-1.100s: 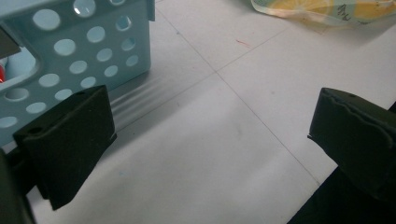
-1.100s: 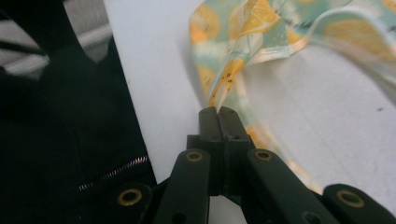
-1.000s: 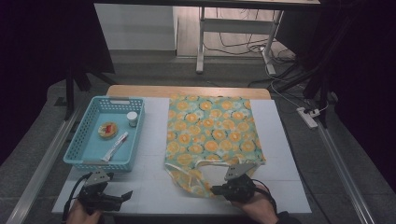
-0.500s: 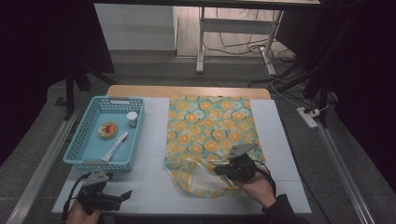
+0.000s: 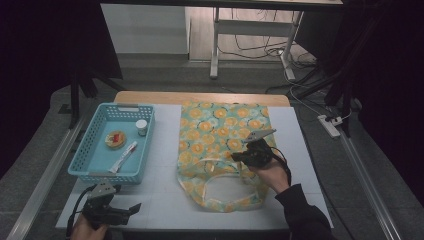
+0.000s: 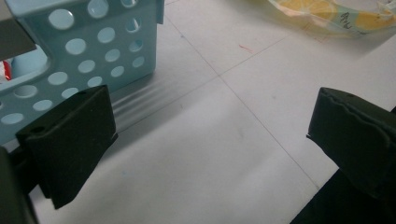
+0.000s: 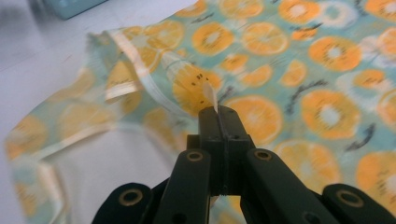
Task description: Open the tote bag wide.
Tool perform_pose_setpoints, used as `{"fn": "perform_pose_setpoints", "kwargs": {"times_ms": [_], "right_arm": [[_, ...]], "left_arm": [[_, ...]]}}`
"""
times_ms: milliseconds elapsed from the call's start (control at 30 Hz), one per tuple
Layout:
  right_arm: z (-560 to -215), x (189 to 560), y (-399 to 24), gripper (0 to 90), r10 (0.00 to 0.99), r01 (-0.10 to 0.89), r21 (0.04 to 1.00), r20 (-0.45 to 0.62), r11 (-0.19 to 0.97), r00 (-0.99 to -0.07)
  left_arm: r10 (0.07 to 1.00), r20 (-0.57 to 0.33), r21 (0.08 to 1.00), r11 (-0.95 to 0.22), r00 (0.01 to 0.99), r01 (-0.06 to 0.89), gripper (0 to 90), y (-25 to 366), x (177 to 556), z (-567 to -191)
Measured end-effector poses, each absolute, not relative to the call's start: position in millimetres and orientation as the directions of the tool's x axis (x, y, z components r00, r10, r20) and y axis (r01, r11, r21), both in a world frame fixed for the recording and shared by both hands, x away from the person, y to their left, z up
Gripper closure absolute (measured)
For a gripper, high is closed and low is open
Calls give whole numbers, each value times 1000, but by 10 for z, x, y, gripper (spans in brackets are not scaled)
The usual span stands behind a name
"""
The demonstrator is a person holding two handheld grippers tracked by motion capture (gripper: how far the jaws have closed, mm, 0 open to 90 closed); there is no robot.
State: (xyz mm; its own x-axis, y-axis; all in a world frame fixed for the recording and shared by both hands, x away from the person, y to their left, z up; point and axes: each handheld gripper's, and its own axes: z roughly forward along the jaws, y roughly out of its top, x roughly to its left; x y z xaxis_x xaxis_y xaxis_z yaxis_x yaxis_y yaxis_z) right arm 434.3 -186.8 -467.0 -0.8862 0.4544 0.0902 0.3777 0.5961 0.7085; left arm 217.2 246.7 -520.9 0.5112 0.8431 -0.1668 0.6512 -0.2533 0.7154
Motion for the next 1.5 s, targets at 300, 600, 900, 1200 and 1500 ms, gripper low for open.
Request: {"fn": "perform_pose_setpoints", "kwargs": {"times_ms": [300, 600, 900, 1200, 1500], "right_arm": [[-4631, 4725, -1732, 900, 492, 387, 719, 71, 578, -868], [-4676, 5078, -1631, 900, 526, 398, 723, 57, 564, -849], [-4723, 5318, -1449, 900, 544, 391, 726, 27, 566, -839], [-4968, 5509, -1354, 900, 573, 429, 688, 23, 585, -819], [-5009, 5510, -1452, 709, 601, 473, 696, 73, 541, -796]], "left_arm": [[844, -172, 718, -246, 508, 651, 12, 2475, 2169, -5209], [844, -176, 720, -241, 507, 651, 14, 2483, 2171, -5210], [844, -179, 721, -237, 505, 651, 15, 2486, 2169, -5210], [843, -180, 721, -237, 506, 651, 16, 2486, 2169, -5210], [844, -181, 721, -235, 505, 651, 16, 2488, 2169, -5211]]}}
